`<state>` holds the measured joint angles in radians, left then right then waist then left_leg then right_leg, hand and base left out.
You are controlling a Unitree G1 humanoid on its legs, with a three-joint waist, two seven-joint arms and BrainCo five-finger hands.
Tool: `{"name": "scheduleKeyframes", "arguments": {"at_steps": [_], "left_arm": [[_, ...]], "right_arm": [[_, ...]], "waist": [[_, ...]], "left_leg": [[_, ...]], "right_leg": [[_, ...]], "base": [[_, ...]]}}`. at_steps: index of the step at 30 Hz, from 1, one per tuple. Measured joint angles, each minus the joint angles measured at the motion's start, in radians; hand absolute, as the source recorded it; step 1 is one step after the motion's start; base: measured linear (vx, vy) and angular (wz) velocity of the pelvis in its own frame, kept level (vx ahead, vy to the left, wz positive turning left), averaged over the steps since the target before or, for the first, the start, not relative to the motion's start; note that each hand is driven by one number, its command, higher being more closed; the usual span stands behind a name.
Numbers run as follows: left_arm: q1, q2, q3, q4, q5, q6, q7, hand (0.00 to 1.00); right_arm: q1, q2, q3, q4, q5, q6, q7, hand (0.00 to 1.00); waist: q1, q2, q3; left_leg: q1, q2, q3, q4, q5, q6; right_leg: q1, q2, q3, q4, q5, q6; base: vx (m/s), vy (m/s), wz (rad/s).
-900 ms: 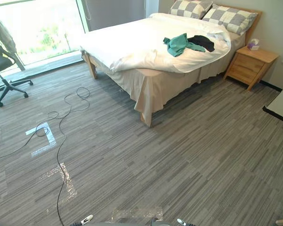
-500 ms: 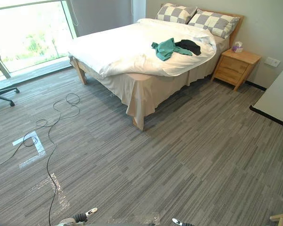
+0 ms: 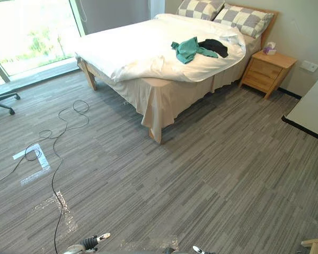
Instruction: Tidy the bed and pick cloth on bed and put in laundry
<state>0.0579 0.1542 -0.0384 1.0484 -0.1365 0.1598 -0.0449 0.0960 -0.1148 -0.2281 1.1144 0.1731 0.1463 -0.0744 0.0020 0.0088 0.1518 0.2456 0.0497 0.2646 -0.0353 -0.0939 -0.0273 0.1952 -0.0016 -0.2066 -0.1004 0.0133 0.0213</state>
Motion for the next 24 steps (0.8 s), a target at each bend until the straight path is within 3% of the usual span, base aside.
{"name": "scheduleKeyframes", "arguments": {"at_steps": [7, 8, 12, 14, 16, 17, 19, 22, 24], "left_arm": [[0.001, 0.011, -0.001, 0.0, 0.051, -0.01, 0.0, 0.0], [0.0, 0.011, -0.002, 0.0, 0.051, -0.01, 0.002, 0.0], [-0.004, 0.021, -0.044, -0.001, 0.091, 0.01, 0.004, 0.0], [0.0, 0.03, -0.053, -0.001, 0.116, 0.021, 0.004, 0.0], [0.009, 0.05, -0.073, 0.007, 0.13, 0.037, 0.002, 0.0], [0.005, 0.058, -0.076, 0.019, 0.131, 0.051, 0.001, 0.0], [-0.006, 0.054, -0.077, 0.028, 0.142, 0.052, 0.001, 0.0], [-0.007, 0.036, -0.076, 0.037, 0.167, 0.048, -0.001, 0.0], [-0.007, 0.038, -0.074, 0.04, 0.194, 0.034, -0.009, 0.0]], "right_arm": [[0.002, 0.026, -0.03, -0.006, 0.0, -0.003, -0.058, 0.0], [0.001, 0.028, -0.039, -0.008, 0.003, -0.003, -0.069, 0.0], [0.003, 0.033, -0.047, -0.036, 0.062, -0.003, -0.123, 0.0], [0.0, 0.04, -0.049, -0.037, 0.097, -0.003, -0.151, 0.0], [-0.001, 0.06, -0.06, -0.037, 0.119, -0.01, -0.175, 0.0], [-0.002, 0.069, -0.073, -0.037, 0.121, -0.013, -0.179, 0.0], [-0.006, 0.071, -0.099, -0.037, 0.139, -0.016, -0.186, 0.0], [-0.002, 0.063, -0.126, -0.036, 0.147, -0.015, -0.189, 0.0], [0.001, 0.062, -0.126, -0.035, 0.147, -0.016, -0.187, 0.0]], "waist": [[0.002, -0.018, -0.006], [0.001, -0.016, -0.004], [-0.011, -0.019, 0.011], [-0.012, -0.022, 0.027], [-0.011, -0.045, 0.033], [-0.012, -0.054, 0.04], [-0.014, -0.043, 0.059], [-0.02, -0.007, 0.067], [-0.03, -0.006, 0.075]], "left_leg": [[0.015, -0.008, 0.001, -0.016, -0.002, 0.001], [0.012, -0.011, 0.003, -0.014, -0.004, 0.005], [0.002, -0.019, 0.016, 0.021, -0.023, 0.021], [0.027, -0.019, 0.041, 0.026, -0.031, 0.019], [0.037, -0.018, 0.068, 0.049, -0.051, 0.011], [0.038, -0.008, 0.085, 0.062, -0.062, 0.005], [0.054, 0.021, 0.108, 0.075, -0.085, -0.01], [0.084, 0.116, 0.168, 0.101, -0.127, -0.067], [0.106, 0.174, 0.197, 0.111, -0.134, -0.113]], "right_leg": [[0.005, -0.006, -0.005, 0.006, -0.002, 0.002], [-0.013, -0.014, -0.005, 0.04, -0.027, 0.002], [-0.196, -0.082, -0.022, 0.447, -0.168, 0.041], [-0.231, -0.1, -0.031, 0.548, -0.181, 0.047], [-0.229, -0.106, -0.045, 0.551, -0.213, 0.04], [-0.227, -0.105, -0.068, 0.543, -0.228, 0.036], [-0.235, -0.101, -0.12, 0.581, -0.25, 0.029], [-0.308, -0.104, -0.15, 0.637, -0.271, 0.019], [-0.377, -0.112, -0.121, 0.595, -0.239, 0.055]], "base": [[0.0, 0.001, 0.0], [-0.04, 0.006, 0.0], [-0.04, 0.035, 0.01], [-0.05, 0.044, -0.35], [0.0, -0.027, -0.51], [0.02, -0.11, -0.54], [0.03, -0.136, -0.5], [0.15, -0.163, -0.57], [0.22, -0.212, -0.51]]}}
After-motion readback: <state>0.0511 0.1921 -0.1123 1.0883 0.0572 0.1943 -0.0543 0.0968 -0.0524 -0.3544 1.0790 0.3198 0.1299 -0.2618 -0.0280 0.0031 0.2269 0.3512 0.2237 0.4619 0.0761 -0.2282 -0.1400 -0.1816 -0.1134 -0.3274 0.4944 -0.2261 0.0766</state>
